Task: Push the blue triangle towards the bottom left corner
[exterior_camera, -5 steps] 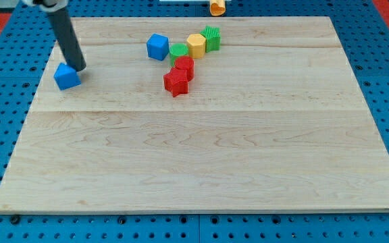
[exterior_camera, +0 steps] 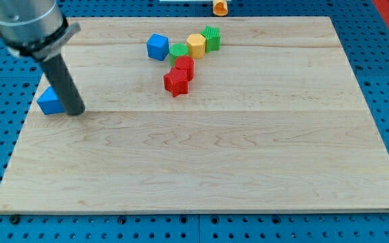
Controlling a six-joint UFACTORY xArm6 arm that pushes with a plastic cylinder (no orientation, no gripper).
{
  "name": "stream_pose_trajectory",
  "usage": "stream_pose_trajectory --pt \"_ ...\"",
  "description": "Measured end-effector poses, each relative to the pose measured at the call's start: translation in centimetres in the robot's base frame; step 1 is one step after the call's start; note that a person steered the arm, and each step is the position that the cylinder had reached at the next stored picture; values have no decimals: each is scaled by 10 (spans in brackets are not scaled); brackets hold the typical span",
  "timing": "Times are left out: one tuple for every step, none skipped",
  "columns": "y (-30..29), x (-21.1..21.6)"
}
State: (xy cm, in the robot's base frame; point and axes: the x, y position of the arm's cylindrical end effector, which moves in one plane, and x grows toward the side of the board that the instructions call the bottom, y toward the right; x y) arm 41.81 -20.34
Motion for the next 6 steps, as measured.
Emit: stream_pose_trajectory --pt "-16 -32" --pt "-44 -4" --pt "-39 25" --pt "-34 44" --pt "-80 21" --pt "-78 56"
